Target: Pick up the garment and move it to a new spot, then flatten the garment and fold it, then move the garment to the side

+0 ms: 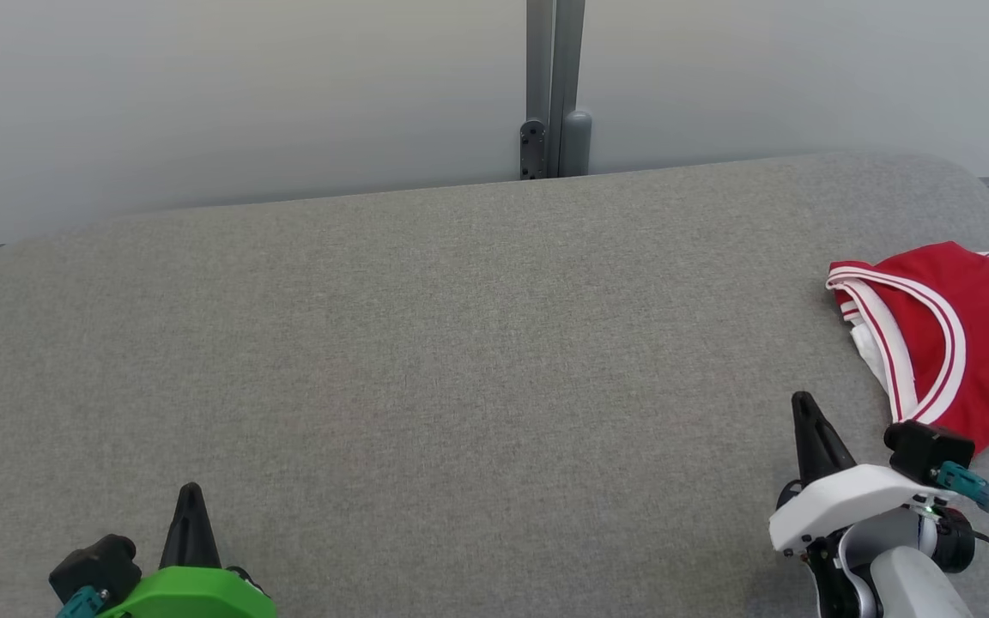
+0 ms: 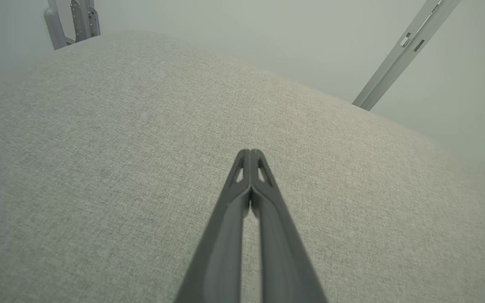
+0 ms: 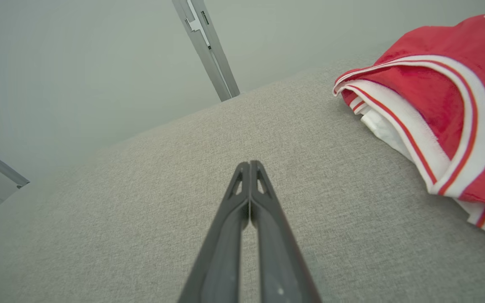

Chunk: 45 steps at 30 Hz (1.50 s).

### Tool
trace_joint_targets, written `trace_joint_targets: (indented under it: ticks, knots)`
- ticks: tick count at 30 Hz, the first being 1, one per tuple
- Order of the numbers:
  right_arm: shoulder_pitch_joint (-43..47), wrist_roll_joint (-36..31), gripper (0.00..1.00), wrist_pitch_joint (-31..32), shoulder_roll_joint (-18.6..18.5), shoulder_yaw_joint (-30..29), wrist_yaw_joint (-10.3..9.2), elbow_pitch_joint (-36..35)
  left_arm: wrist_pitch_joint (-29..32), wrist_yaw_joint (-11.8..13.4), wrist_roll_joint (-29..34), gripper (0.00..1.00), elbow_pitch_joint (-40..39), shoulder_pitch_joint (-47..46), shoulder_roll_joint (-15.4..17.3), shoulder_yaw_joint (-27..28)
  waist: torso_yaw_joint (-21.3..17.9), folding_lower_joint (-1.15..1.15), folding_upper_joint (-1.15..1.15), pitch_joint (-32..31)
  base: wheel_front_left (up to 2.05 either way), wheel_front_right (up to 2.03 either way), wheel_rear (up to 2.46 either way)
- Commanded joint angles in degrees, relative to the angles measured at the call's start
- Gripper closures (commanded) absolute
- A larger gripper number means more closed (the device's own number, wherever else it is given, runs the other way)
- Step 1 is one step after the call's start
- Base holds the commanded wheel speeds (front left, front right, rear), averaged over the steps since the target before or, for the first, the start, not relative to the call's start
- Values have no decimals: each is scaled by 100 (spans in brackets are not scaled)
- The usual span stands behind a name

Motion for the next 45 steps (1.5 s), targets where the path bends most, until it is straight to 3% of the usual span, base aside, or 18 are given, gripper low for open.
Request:
trace_joint_targets:
  ticks: [1, 23, 45]
  knots:
    - [-33, 271, 100, 47, -31, -30, -1, -153, 49, -47, -249, 100, -122, -151, 31, 33, 0, 0, 0, 1, 0, 0, 0]
    - [86, 2351, 100, 548, -39, -175, -3, -511, 550, -298, -2219, 100, -328, -289, 40, 170, 6, 0, 0, 17, 0, 0, 0]
    - [162, 3904, 100, 940, -45, -297, -3, -761, 942, -484, -3697, 100, -464, -400, 49, 287, 11, 0, 0, 32, 0, 0, 0]
